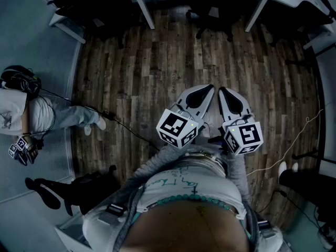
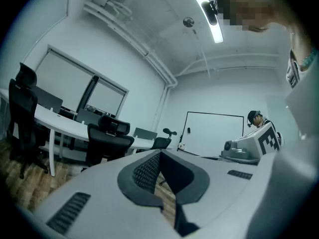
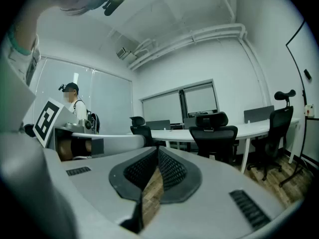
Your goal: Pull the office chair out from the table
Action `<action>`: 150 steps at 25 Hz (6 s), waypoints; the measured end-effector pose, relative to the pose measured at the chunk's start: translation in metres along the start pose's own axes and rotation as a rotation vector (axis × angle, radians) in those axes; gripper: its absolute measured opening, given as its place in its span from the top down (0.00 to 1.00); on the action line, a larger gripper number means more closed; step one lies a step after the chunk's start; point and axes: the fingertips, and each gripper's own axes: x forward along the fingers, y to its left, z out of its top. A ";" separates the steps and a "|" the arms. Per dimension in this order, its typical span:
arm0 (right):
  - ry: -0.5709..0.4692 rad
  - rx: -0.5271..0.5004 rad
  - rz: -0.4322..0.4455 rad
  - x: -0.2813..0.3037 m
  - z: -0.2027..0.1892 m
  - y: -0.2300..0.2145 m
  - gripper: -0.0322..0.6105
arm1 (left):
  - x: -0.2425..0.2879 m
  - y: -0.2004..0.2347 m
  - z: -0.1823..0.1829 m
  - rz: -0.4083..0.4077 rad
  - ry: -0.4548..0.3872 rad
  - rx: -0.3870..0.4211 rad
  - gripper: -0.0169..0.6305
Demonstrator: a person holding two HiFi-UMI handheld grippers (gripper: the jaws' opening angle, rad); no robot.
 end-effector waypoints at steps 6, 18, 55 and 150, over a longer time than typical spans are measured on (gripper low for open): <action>-0.021 0.017 0.028 -0.004 0.006 -0.016 0.91 | 0.017 -0.009 0.002 0.012 -0.009 0.002 0.95; 0.010 0.004 0.148 -0.019 0.011 -0.050 0.91 | 0.044 -0.034 0.003 0.121 -0.037 0.008 0.95; -0.026 0.021 0.036 0.162 0.057 -0.128 0.91 | 0.164 0.125 0.054 0.014 -0.011 -0.025 0.95; -0.057 0.055 0.029 0.474 0.147 -0.428 0.91 | 0.515 0.386 0.133 0.047 -0.022 -0.043 0.96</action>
